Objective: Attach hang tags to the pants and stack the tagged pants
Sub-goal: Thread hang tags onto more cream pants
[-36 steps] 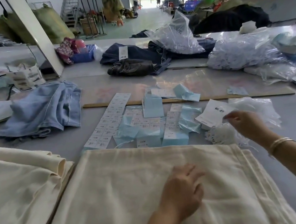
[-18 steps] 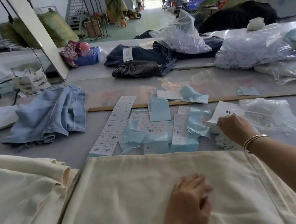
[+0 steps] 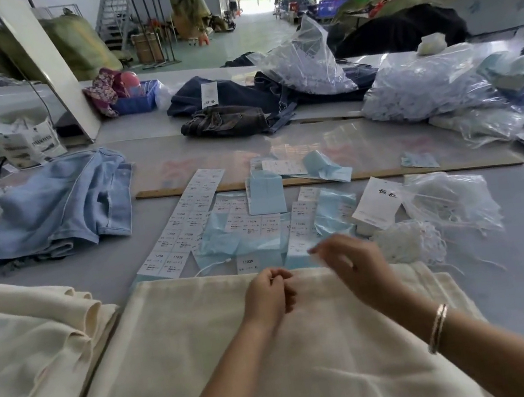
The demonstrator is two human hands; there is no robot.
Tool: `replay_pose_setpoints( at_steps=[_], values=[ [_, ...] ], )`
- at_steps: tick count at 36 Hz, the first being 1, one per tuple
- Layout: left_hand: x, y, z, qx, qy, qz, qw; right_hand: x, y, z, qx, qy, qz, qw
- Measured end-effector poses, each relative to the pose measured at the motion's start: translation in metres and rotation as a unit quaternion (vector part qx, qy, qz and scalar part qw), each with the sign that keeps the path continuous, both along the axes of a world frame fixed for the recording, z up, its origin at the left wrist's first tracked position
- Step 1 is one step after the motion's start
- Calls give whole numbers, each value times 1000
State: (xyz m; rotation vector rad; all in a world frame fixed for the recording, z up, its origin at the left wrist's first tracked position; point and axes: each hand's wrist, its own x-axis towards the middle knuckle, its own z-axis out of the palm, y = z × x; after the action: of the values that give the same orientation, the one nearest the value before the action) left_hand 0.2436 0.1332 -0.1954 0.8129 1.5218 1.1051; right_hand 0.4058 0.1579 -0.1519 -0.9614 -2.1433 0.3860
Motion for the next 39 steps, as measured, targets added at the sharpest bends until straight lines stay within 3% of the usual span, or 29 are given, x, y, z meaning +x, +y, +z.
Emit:
replay_pose_setpoints(
  at_steps=[2, 7, 11, 14, 19, 21, 24, 26, 28, 31, 34, 39],
  values=[
    [0, 0, -2, 3, 88, -42, 995, -4, 15, -2, -27, -3, -74, 997],
    [4, 6, 6, -7, 120, -58, 991, -18, 5, -28, -77, -49, 8, 996],
    [1, 7, 15, -108, -93, -119, 983, -28, -9, -37, -48, 43, -7, 998],
    [3, 6, 16, -88, -117, -138, 980, -33, -14, -39, -109, 88, -24, 990],
    [8, 8, 8, -59, -22, -158, 985, -30, -2, -30, -181, 179, -73, 964],
    [9, 10, 8, -12, 119, -176, 977, -27, 12, -24, -160, 162, -109, 968],
    [6, 10, 4, 104, 412, -198, 883, -22, 35, -20, -113, -30, -109, 987],
    [6, 7, -4, 189, 488, -199, 828, -19, 49, -24, -99, -165, -81, 978],
    [8, 3, -13, 241, 517, -191, 799, -19, 56, -27, -92, -245, -62, 963],
    [10, -2, -25, 272, 532, -153, 787, -21, 59, -30, -64, -286, -54, 955],
    [11, -2, -28, 286, 516, -157, 792, -24, 60, -32, -64, -272, -65, 958],
    [8, 1, -36, 259, 509, -180, 801, -26, 66, -33, -145, -203, -107, 962]
  ],
)
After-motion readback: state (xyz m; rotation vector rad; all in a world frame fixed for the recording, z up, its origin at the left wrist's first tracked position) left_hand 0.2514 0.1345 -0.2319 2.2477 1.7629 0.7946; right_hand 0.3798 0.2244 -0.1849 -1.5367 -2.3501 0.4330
